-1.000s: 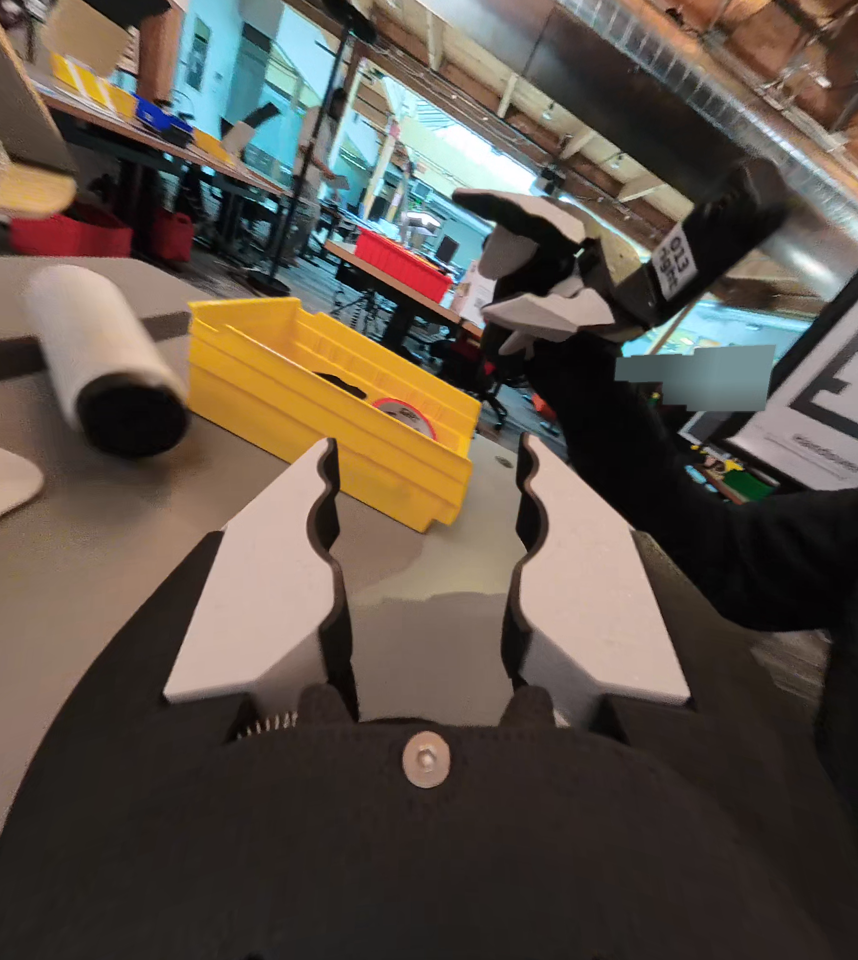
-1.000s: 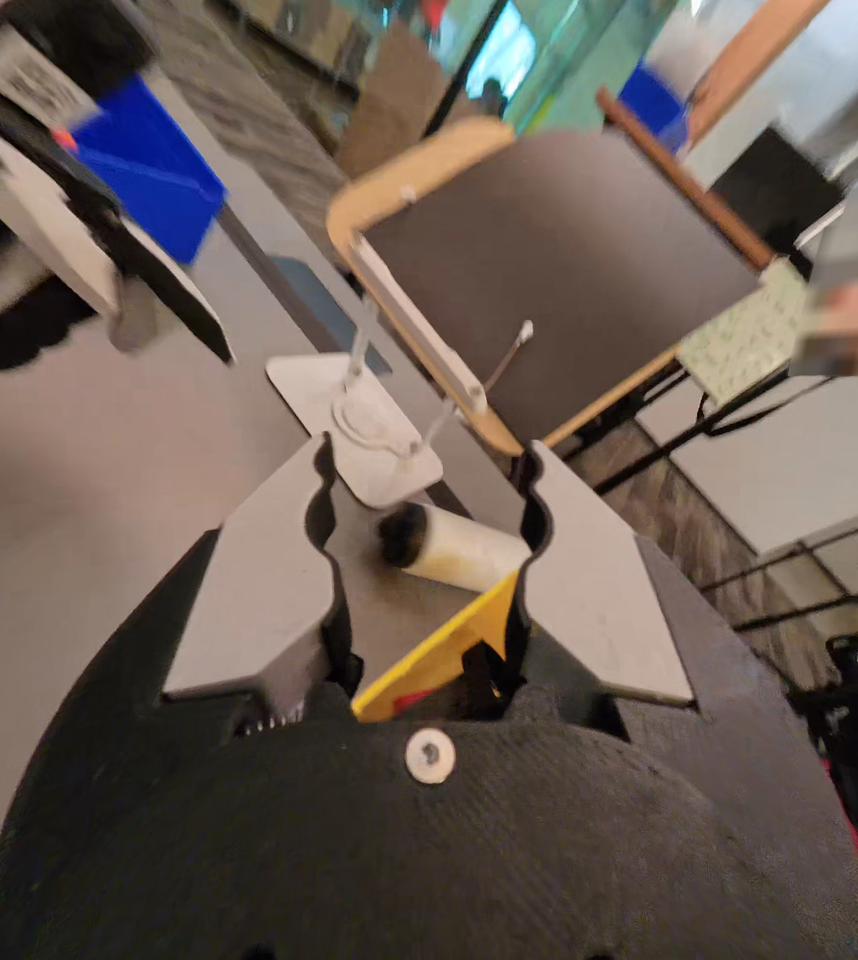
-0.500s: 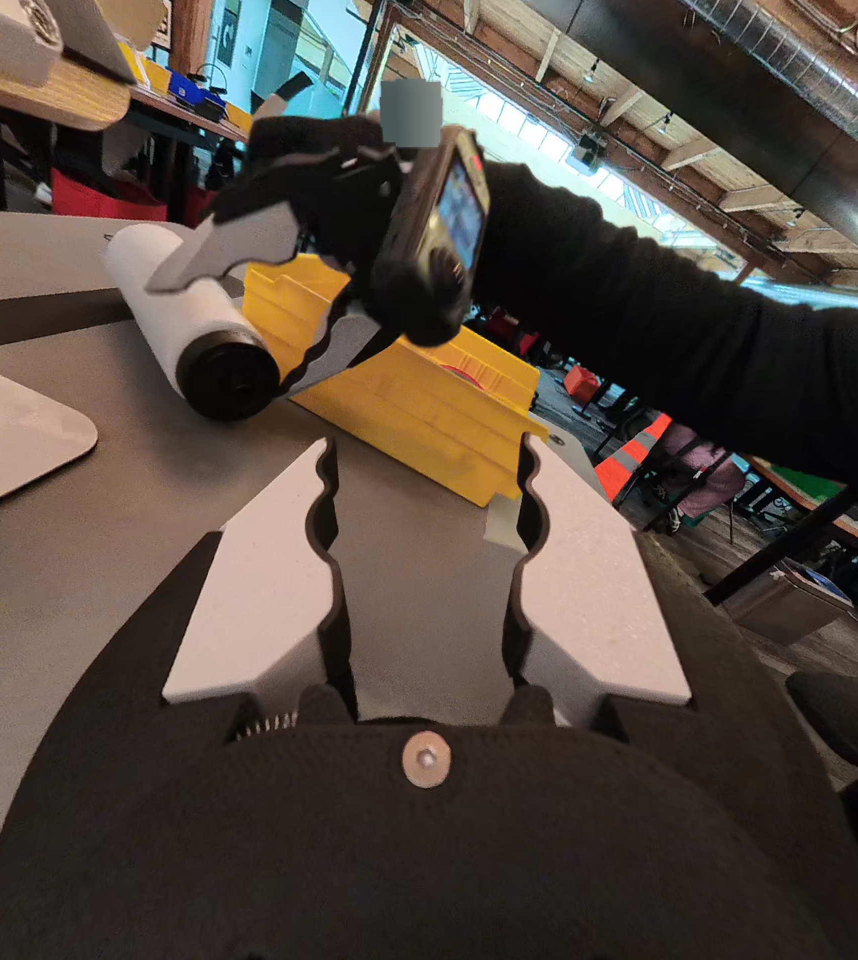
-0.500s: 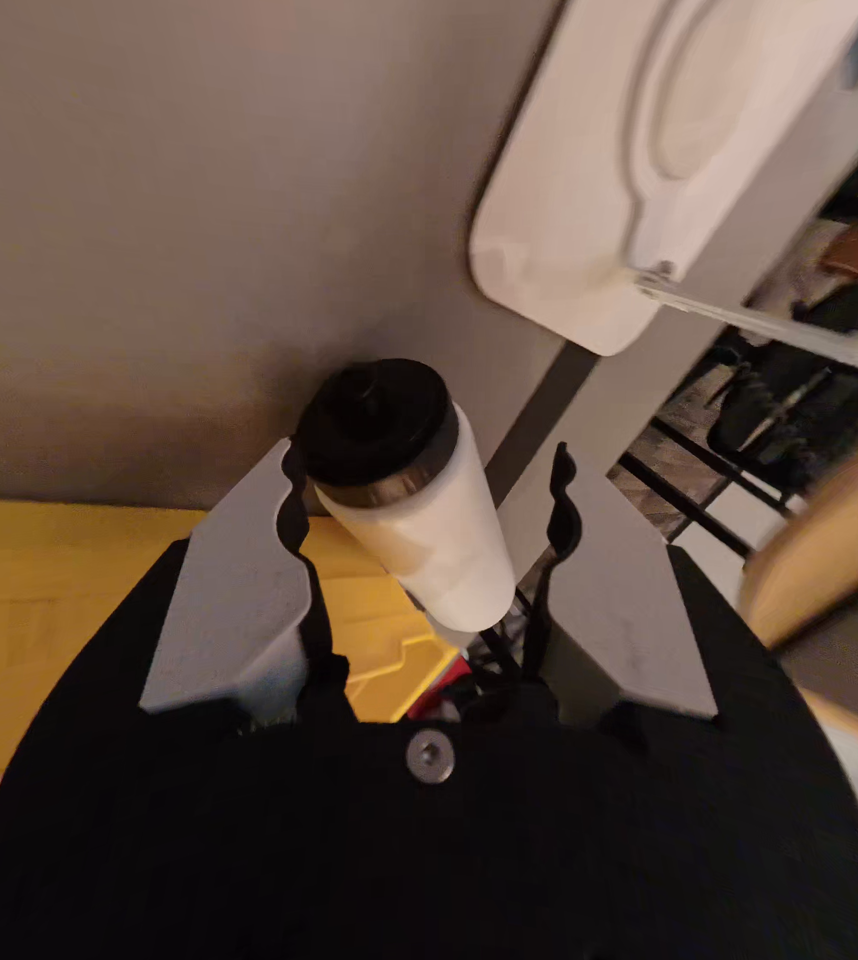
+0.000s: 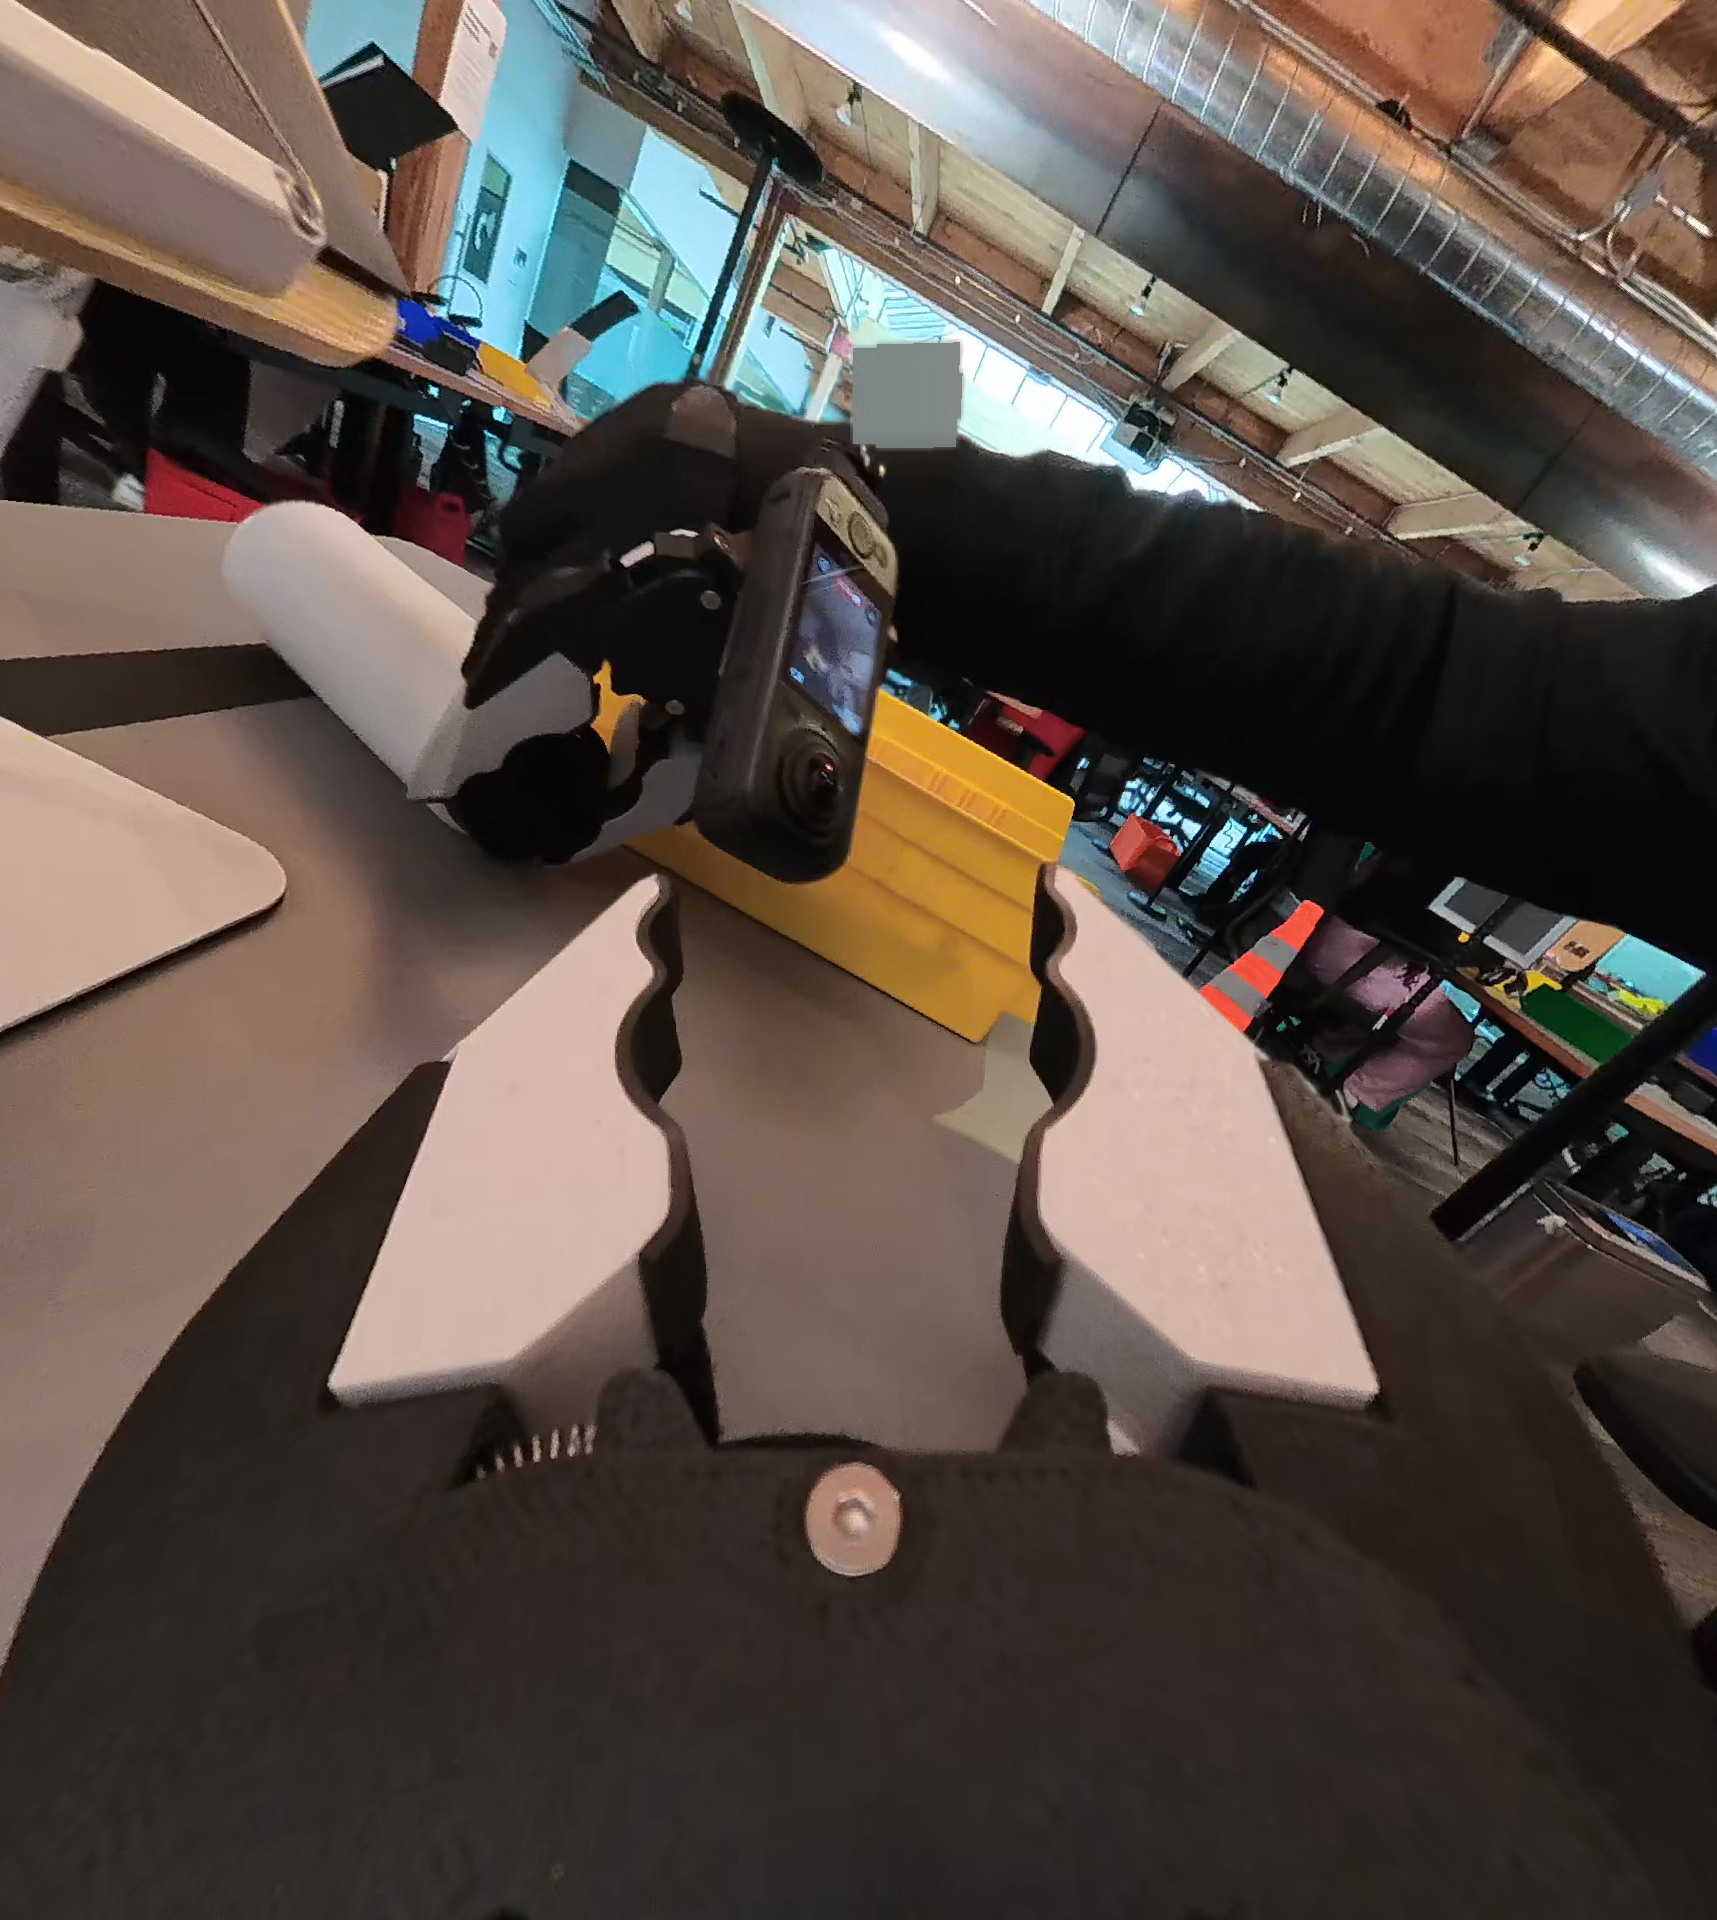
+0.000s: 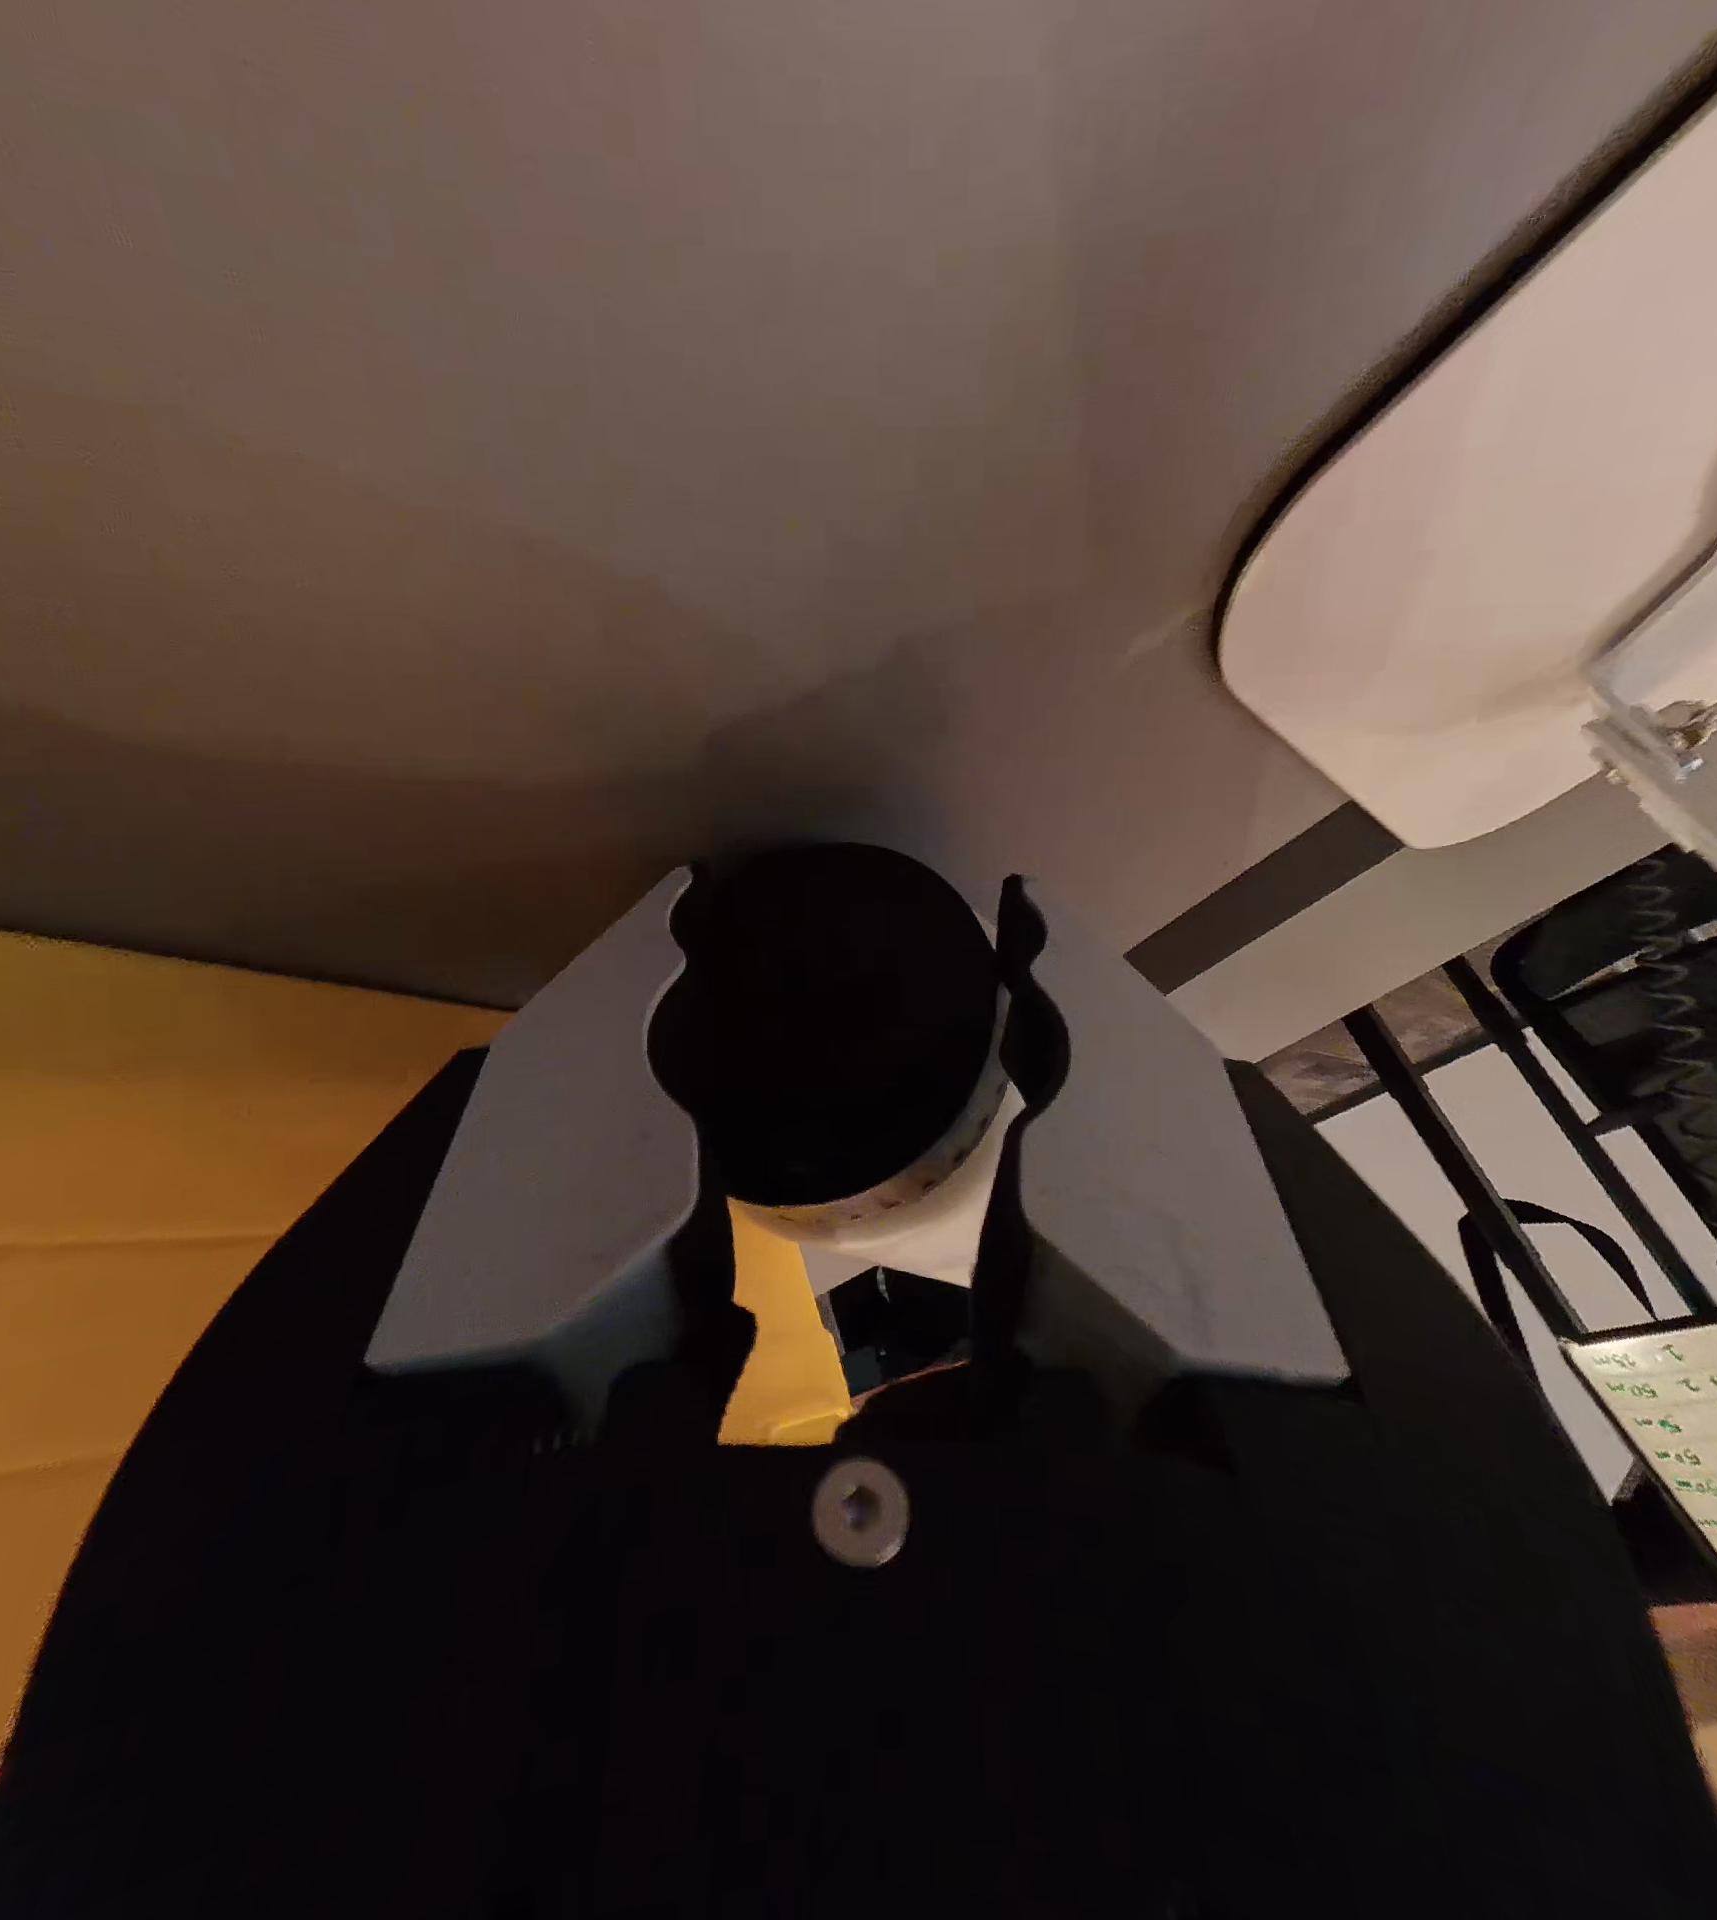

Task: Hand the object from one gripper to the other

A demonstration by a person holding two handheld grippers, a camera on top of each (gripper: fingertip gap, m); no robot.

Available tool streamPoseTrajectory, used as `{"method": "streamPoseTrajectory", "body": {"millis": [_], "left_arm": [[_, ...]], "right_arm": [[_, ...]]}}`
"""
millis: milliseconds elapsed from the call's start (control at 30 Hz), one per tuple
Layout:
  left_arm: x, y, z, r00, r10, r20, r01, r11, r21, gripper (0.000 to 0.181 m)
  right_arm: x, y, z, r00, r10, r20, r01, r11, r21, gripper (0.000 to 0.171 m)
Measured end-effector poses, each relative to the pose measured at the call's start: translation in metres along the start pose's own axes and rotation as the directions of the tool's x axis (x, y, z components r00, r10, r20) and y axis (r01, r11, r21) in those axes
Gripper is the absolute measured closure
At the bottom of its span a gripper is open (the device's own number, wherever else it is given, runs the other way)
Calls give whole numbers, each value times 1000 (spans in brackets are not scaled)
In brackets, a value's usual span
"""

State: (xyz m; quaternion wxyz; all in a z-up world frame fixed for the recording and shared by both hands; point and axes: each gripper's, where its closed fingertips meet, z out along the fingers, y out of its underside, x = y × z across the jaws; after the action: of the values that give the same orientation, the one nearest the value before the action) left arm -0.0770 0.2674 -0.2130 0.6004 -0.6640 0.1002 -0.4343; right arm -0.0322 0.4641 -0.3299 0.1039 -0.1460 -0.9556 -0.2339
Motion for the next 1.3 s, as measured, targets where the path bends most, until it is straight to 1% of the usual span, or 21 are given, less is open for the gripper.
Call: {"method": "streamPoseTrajectory", "body": {"millis": [33, 133, 233, 300, 367, 467, 500, 567, 633, 767, 800, 867, 900, 933, 967, 1033, 1067, 1100, 1133, 1200, 1300], "left_arm": [[-1, -1, -1, 1000, -2, 0, 2, 1000, 4, 115], [-1, -7, -6, 1000, 12, 14, -13, 1000, 17, 115], [-2, -12, -13, 995, 72, 72, -72, 997, 8, 110], [3, -16, -18, 985, 135, 106, -136, 991, -5, 104], [6, -17, -23, 963, 219, 156, -215, 976, -39, 95], [15, -20, -26, 915, 349, 205, -338, 937, -86, 85], [15, -20, -26, 894, 388, 226, -371, 922, -114, 80], [23, -18, -21, 867, 447, 218, -420, 893, -161, 70], [28, -18, -17, 851, 476, 224, -440, 877, -193, 56], [36, -16, -15, 794, 557, 244, -496, 825, -270, 47], [38, -15, -16, 782, 573, 243, -508, 814, -283, 50], [45, -14, -19, 748, 616, 246, -543, 782, -307, 68], [47, -13, -22, 735, 630, 250, -553, 770, -318, 80], [50, -17, -26, 721, 639, 270, -564, 766, -307, 88], [54, -20, -29, 715, 642, 277, -579, 765, -282, 89], [57, -18, -36, 718, 636, 281, -570, 770, -288, 90], [60, -17, -38, 743, 613, 270, -548, 788, -280, 90], [66, -18, -39, 778, 577, 249, -523, 814, -251, 91], [70, -20, -41, 810, 537, 235, -491, 841, -228, 91], [76, -25, -45, 862, 464, 205, -431, 883, -187, 91], [87, -36, -51, 885, 432, 175, -415, 901, -127, 92]], "right_arm": [[-1, -6, -3, 1000, -6, -3, 6, 1000, 6, 118], [-2, -36, -23, 1000, 14, -27, -12, 998, 64, 118], [8, -71, -57, 992, 94, -86, -78, 981, 180, 118], [19, -88, -86, 977, 182, -111, -143, 947, 288, 119], [28, -102, -118, 956, 273, -105, -208, 887, 412, 119], [41, -115, -166, 917, 396, -52, -294, 757, 583, 119], [45, -120, -183, 902, 431, -21, -319, 700, 639, 119], [49, -130, -214, 878, 474, 62, -364, 579, 730, 119], [53, -140, -244, 859, 493, 136, -388, 456, 801, 119], [56, -162, -291, 822, 474, 316, -456, 216, 863, 119], [56, -168, -299, 815, 456, 358, -474, 168, 864, 119], [54, -182, -314, 813, 415, 408, -487, 99, 868, 120], [54, -189, -320, 811, 400, 428, -492, 70, 868, 120], [53, -195, -326, 811, 382, 444, -498, 50, 866, 119], [53, -199, -331, 808, 378, 451, -496, 25, 868, 119], [55, -203, -335, 807, 406, 429, -481, 31, 876, 119], [59, -202, -336, 800, 447, 399, -462, 36, 886, 112], [63, -200, -338, 790, 485, 376, -450, 41, 892, 96], [64, -199, -343, 791, 507, 342, -423, 51, 905, 95], [63, -193, -360, 796, 551, 251, -332, 51, 942, 108], [62, -185, -369, 768, 590, 249, -321, 17, 947, 125]]}}
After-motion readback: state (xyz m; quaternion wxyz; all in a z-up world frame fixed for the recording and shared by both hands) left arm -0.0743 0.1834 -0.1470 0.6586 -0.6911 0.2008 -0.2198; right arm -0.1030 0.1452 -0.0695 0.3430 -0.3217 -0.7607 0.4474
